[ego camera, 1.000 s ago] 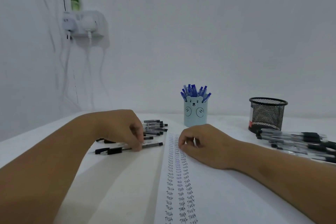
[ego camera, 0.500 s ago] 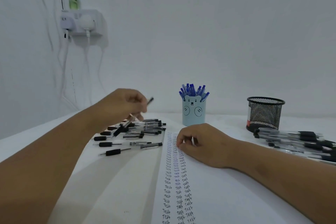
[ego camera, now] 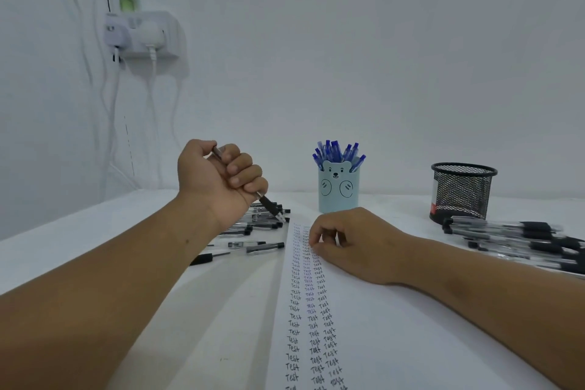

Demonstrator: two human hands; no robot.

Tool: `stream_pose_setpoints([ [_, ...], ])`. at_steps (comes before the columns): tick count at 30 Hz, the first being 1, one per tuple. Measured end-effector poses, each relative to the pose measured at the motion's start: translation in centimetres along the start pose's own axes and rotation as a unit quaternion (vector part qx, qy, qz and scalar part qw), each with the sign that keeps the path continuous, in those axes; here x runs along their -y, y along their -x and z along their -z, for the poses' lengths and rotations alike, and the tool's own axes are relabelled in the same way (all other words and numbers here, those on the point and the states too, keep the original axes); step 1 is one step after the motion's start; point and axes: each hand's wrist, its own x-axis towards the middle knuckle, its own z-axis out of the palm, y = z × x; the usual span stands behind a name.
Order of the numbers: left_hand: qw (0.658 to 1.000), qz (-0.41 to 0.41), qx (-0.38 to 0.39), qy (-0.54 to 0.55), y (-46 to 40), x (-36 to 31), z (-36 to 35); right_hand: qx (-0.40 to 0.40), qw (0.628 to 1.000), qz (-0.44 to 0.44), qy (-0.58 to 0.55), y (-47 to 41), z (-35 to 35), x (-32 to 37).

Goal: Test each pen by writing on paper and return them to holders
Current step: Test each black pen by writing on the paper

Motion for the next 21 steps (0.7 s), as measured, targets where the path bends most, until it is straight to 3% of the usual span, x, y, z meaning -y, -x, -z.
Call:
stream_pose_setpoints([
  [4,1.0,0.009,0.021,0.017,0.3,0.9,-0.3,-0.082,0.995,0.006,-0.054,0.2,0.2,0.2],
  [10,0.996,0.021,0.086,0.031,1.5,3.1,-2.3,-0.187,0.973,0.096,0.096,-0.1,0.6,1.0],
  [12,0.993,0.02,0.113,-0.019,1.6,3.3,-2.7,-0.208,0.967,0.097,0.113,-0.5,0.5,0.5],
  [14,0.983,-0.001,0.115,-0.143,1.5,3.3,-2.6,-0.214,0.968,0.059,0.116,-0.6,1.0,-0.2],
  [18,0.906,-0.045,0.107,-0.407,0.9,3.5,-1.0,-0.192,0.978,-0.054,0.053,-0.2,1.4,-0.9],
  [21,0.785,-0.03,0.132,-0.604,0.9,3.0,0.1,-0.17,0.965,-0.101,-0.17,0.2,1.5,-0.5],
])
